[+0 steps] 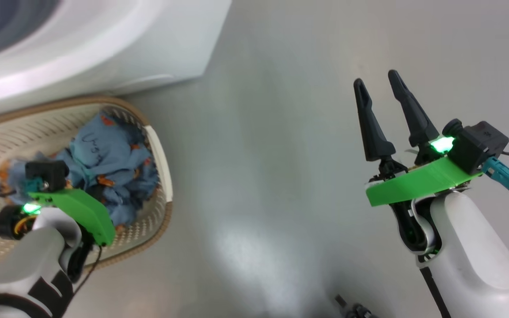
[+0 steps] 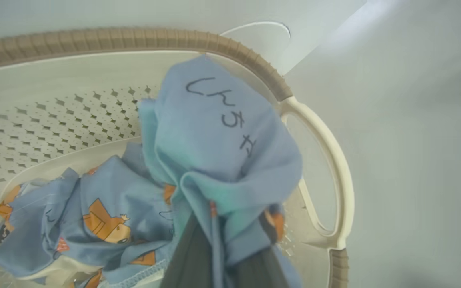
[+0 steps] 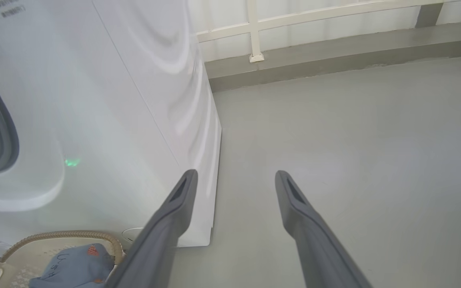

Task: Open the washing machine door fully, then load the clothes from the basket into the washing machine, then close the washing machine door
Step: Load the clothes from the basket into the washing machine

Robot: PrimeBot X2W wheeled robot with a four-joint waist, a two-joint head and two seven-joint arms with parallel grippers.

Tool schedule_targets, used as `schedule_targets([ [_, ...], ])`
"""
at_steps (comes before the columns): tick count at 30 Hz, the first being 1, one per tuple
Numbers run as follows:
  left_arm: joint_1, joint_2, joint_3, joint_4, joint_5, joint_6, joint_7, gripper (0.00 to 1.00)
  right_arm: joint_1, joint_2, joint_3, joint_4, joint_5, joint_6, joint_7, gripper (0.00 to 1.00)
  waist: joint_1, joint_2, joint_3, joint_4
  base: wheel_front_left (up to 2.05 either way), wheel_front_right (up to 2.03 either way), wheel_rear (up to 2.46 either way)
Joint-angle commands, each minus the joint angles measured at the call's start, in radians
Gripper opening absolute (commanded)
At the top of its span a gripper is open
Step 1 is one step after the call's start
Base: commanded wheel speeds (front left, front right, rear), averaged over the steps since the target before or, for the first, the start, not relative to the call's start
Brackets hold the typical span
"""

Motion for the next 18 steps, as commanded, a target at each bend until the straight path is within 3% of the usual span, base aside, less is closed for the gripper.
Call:
schedule_targets([
  [1,0.036,0.024,0.017,-0.030,-0.021,0.001,-0.023,0.00,0.046,-0.019,0.019,-0.011,0.005,0.006,-0.008,1.00,0.0000,0.0000,-0.085,0.050,0.00,0.00,0.00],
  [11,0.105,0.020,0.088,-0.143,-0.051,0.001,-0.040,0.00,0.075,-0.056,0.024,0.014,0.021,0.006,-0.008,1.00,0.0000,0.0000,-0.206,0.109,0.00,0.00,0.00],
  [18,0.213,0.004,0.255,-0.260,-0.006,0.001,-0.041,0.00,0.111,-0.082,0.030,0.037,0.039,0.006,-0.008,1.00,0.0000,0.0000,-0.308,0.151,0.00,0.00,0.00],
])
